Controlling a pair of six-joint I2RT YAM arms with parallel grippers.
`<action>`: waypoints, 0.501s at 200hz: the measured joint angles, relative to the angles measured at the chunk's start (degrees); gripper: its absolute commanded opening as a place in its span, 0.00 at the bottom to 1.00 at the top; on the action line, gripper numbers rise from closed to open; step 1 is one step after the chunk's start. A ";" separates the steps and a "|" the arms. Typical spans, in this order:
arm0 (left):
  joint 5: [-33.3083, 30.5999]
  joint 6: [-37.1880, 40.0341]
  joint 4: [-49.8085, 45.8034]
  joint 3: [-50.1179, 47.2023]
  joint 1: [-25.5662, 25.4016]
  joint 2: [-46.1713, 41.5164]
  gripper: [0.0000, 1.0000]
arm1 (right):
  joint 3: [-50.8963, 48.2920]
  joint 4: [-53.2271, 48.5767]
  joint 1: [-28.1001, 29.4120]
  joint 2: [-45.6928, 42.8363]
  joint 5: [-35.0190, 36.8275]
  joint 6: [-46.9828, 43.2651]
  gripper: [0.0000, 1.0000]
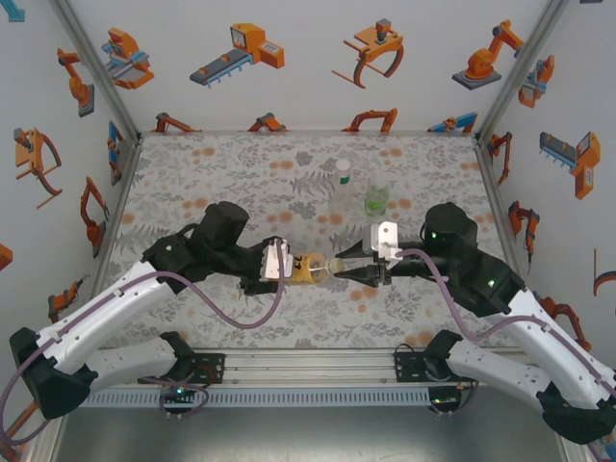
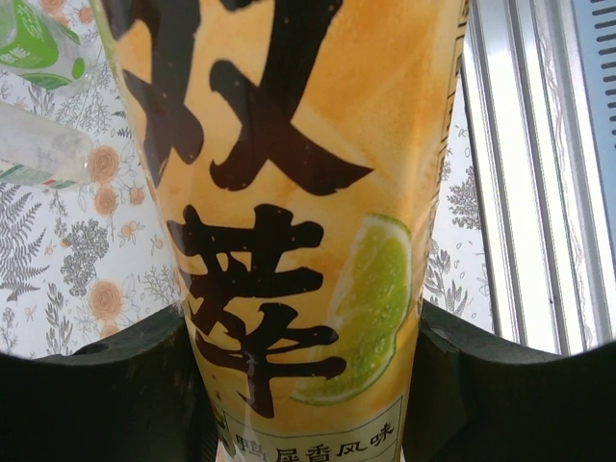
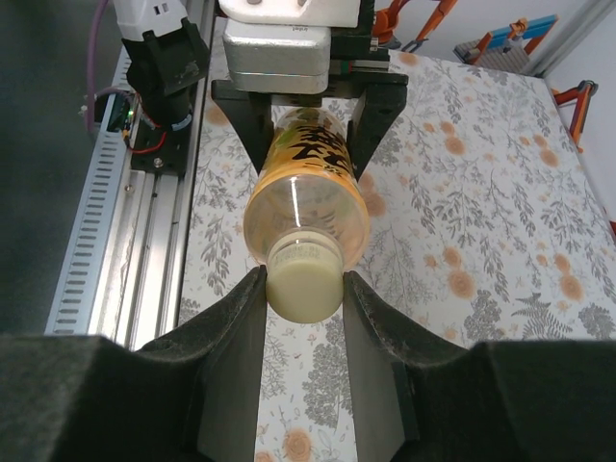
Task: Screw on the bottle caps
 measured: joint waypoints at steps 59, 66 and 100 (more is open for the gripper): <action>1.03 0.00 -0.39 0.00 0.00 -0.02 0.00 | 0.20 -0.44 0.07 0.28 -0.90 0.09 0.05; 1.20 -0.02 -0.35 -0.02 0.00 -0.04 0.00 | 0.20 -0.44 0.07 0.28 -1.03 0.09 0.04; 2.19 -0.28 -0.17 -0.26 0.00 -0.17 0.00 | 0.24 -0.44 0.11 0.22 -1.68 0.07 0.03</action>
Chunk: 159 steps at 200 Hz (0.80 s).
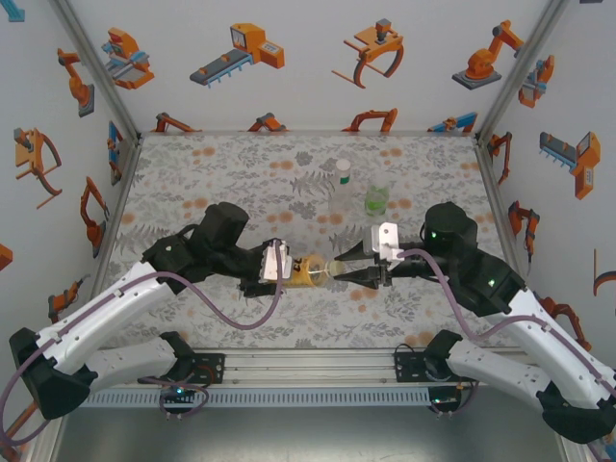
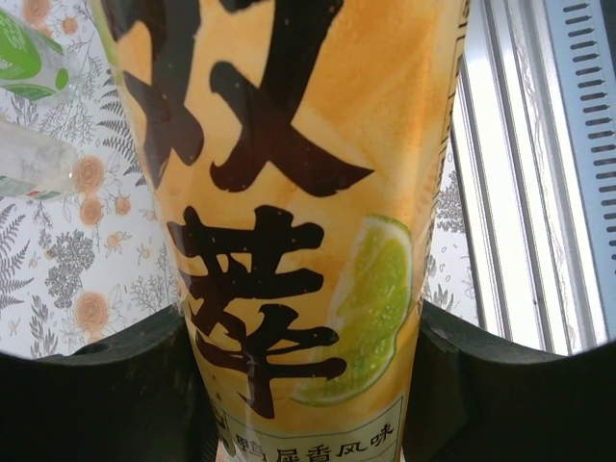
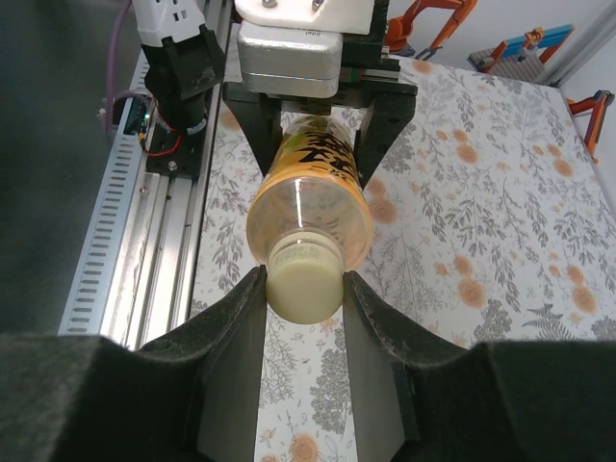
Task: Screw on the bottle caps
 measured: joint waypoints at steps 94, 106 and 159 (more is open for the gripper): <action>1.60 -0.81 0.37 0.00 0.00 0.81 0.00 | 0.24 -0.35 0.26 -0.11 -0.09 0.92 0.01; 1.53 -1.05 0.85 -0.02 0.00 0.81 0.00 | 0.24 -0.04 0.26 -0.17 0.52 2.23 0.00; -0.24 -2.62 5.60 -1.25 0.00 0.83 0.00 | 0.24 1.95 0.26 -0.57 6.49 12.31 0.00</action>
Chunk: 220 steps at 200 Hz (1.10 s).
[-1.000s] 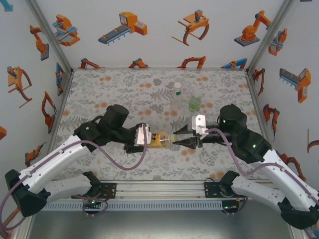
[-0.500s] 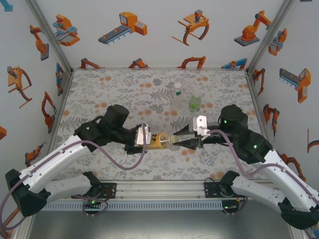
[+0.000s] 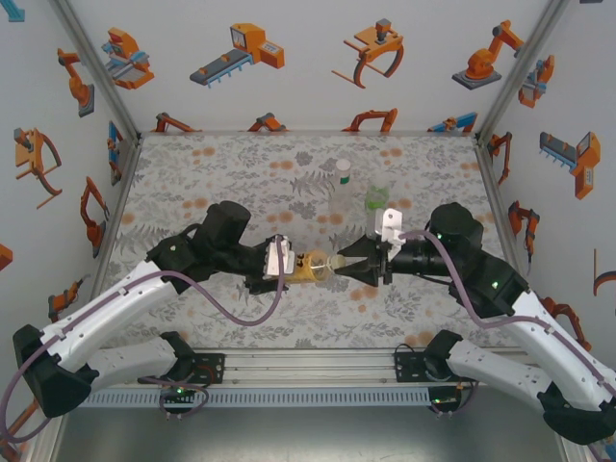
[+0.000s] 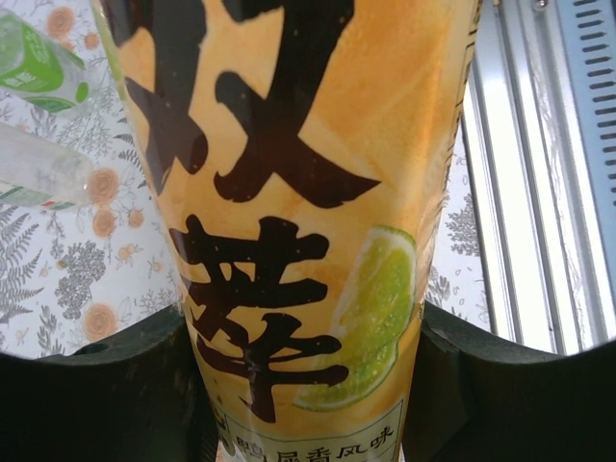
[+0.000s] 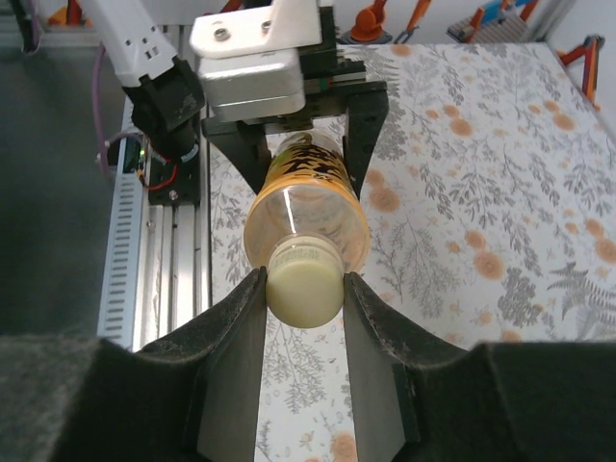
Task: Screw on the bottle caps
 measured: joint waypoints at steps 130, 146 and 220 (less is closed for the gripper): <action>-7.76 -5.62 9.55 -0.85 -0.07 3.58 0.00 | -1.09 1.99 0.11 0.48 26.27 42.73 0.00; -9.05 -6.36 10.67 -0.83 -0.37 4.48 0.00 | -1.31 1.64 0.11 0.52 29.35 47.10 0.01; -17.90 -9.77 12.41 0.48 -2.71 9.62 0.00 | -1.16 -2.43 0.02 3.93 41.11 61.57 0.00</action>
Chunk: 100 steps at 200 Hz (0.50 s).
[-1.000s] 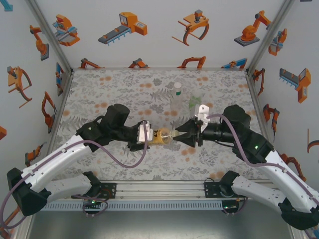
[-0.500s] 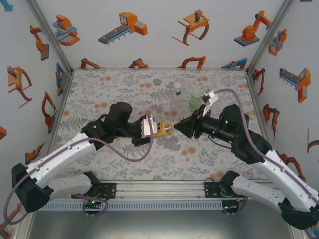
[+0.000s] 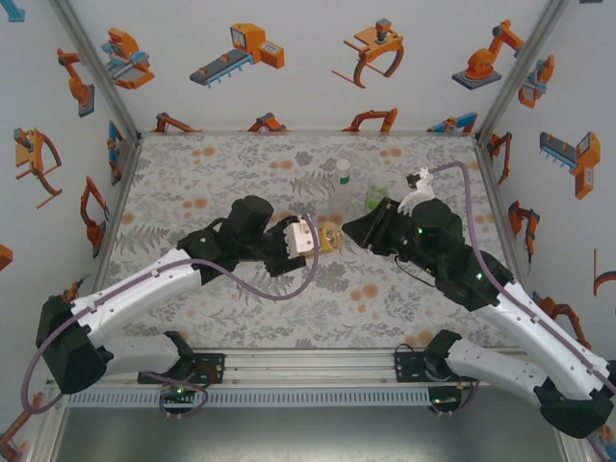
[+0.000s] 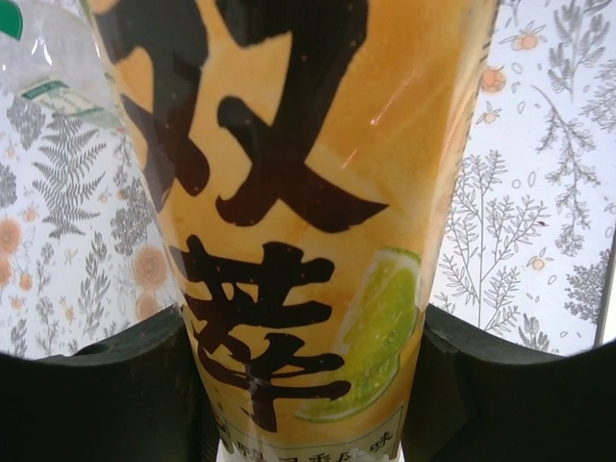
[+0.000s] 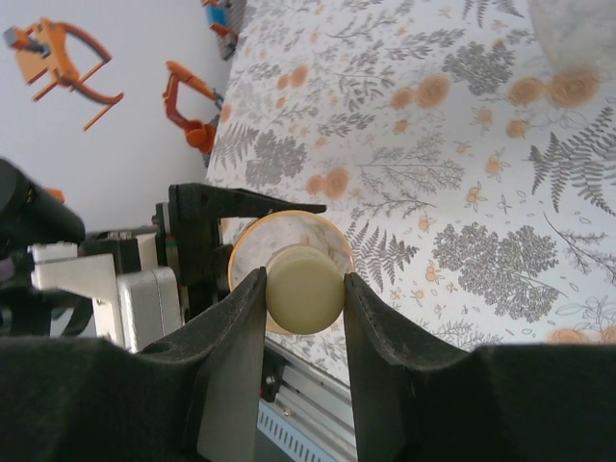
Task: Screw on the bottle caps
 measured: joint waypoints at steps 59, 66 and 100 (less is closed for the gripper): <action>-4.92 -1.46 -0.02 0.76 -1.42 1.81 0.00 | 0.24 -0.26 -0.09 1.84 3.32 4.26 0.18; -4.92 -1.46 -0.02 0.76 -1.42 1.70 0.00 | 0.24 -0.13 -0.09 1.84 3.30 4.28 0.22; -4.90 -1.44 0.42 0.76 -1.42 1.09 0.00 | 0.24 1.53 -0.09 1.68 2.80 2.45 0.36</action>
